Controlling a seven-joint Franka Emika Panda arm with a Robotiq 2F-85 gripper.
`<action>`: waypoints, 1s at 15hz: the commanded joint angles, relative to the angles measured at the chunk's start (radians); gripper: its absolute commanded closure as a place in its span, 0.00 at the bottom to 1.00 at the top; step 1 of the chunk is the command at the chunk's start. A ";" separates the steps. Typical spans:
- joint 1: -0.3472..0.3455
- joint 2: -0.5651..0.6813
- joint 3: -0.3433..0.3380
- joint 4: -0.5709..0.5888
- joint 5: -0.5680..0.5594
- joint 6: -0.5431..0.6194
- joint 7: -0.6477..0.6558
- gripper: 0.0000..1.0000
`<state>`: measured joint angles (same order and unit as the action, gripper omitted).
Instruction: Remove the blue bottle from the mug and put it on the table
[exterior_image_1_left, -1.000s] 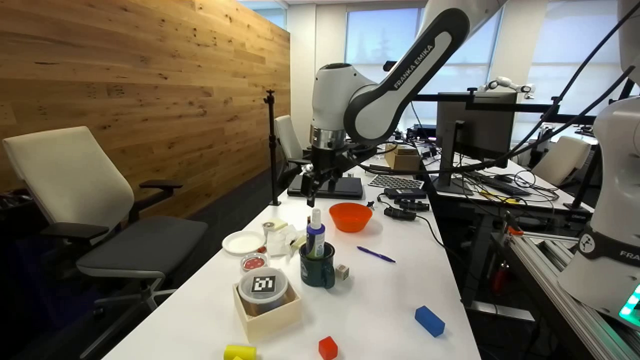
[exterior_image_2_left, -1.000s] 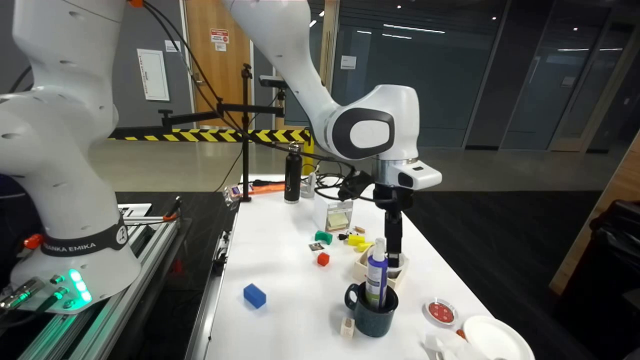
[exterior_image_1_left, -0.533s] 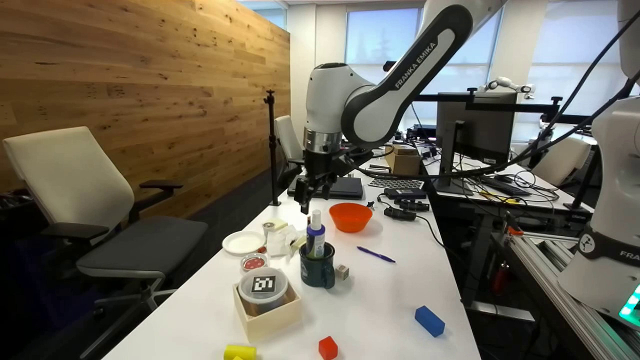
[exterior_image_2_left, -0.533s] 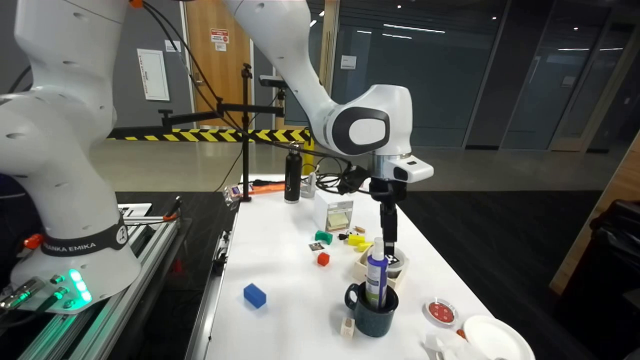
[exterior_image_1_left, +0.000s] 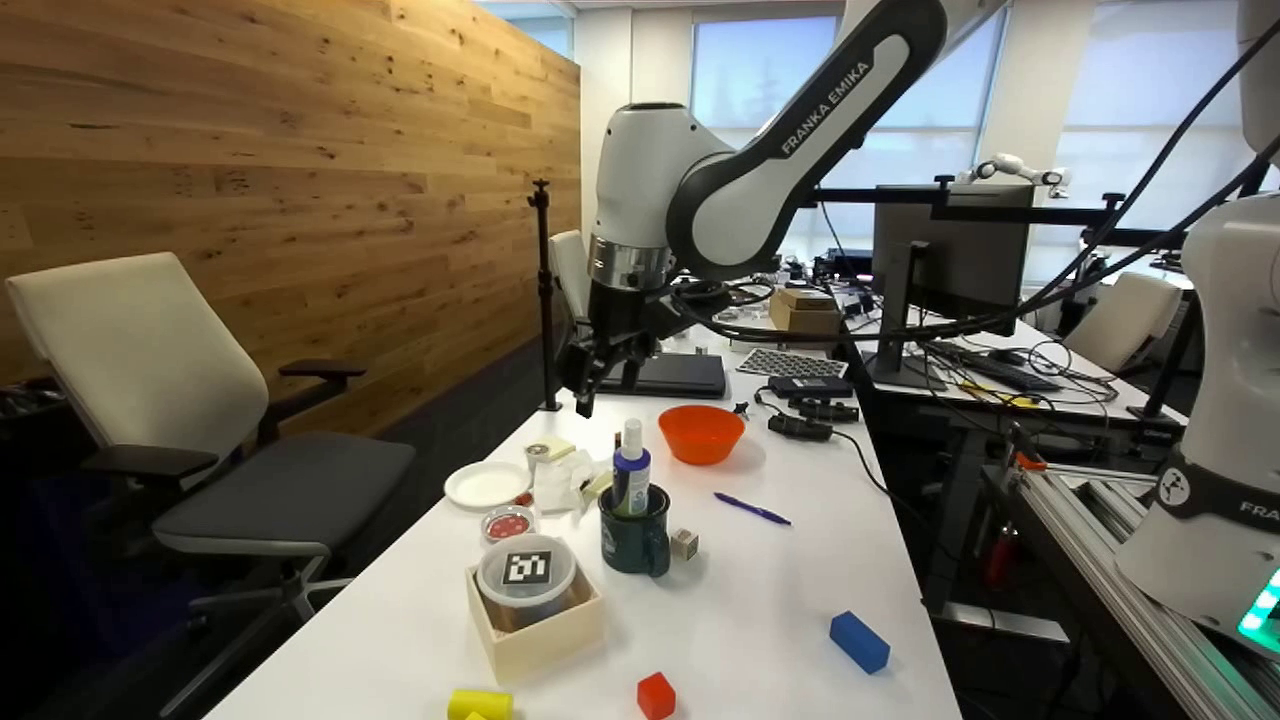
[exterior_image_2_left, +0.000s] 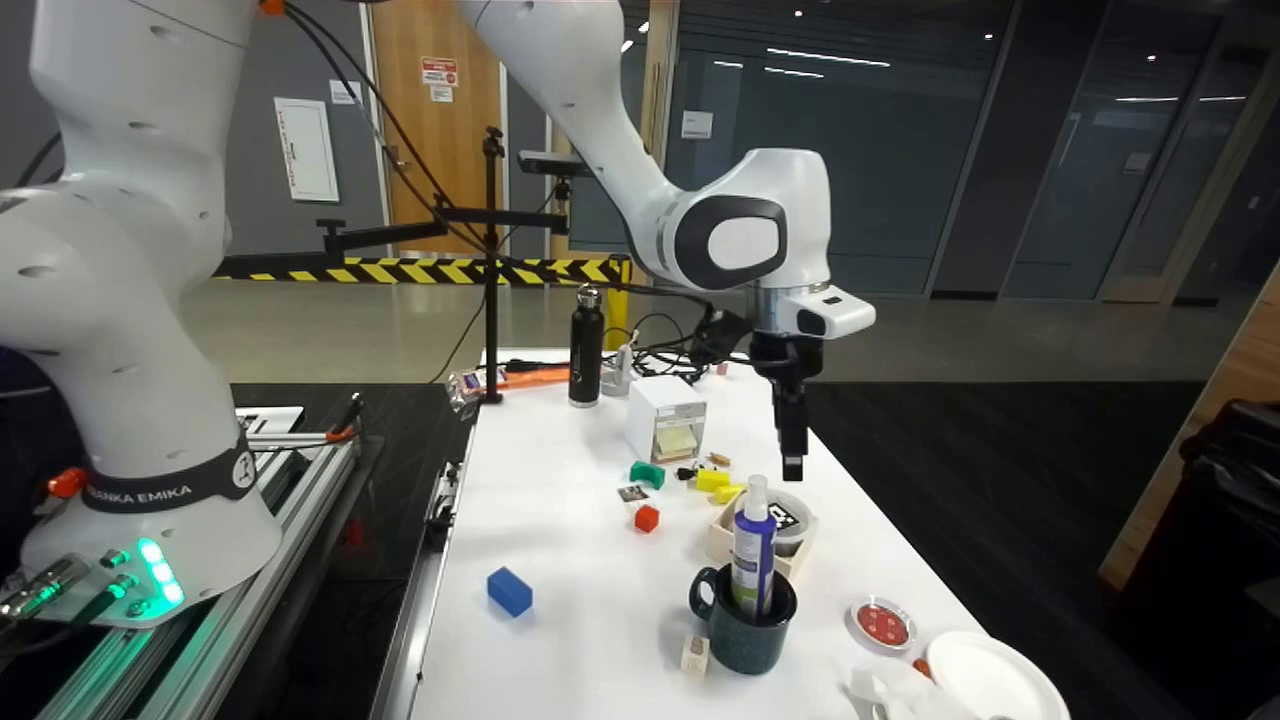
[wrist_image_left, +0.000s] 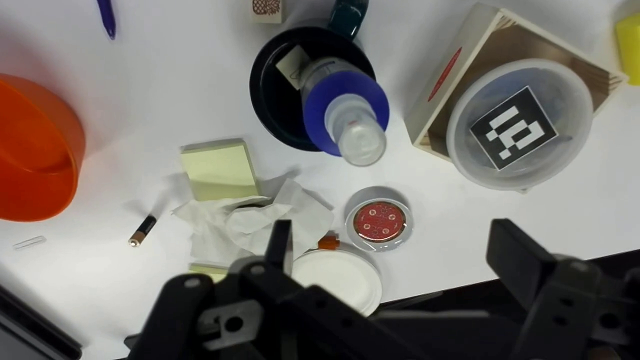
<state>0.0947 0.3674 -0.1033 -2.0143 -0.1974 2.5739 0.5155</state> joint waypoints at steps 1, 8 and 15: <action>0.034 0.048 -0.028 0.059 -0.018 -0.027 0.029 0.00; 0.051 0.164 -0.036 0.227 -0.017 -0.180 -0.005 0.00; 0.041 0.262 -0.013 0.401 -0.009 -0.430 -0.091 0.00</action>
<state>0.1346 0.5753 -0.1234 -1.7147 -0.2044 2.2472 0.4702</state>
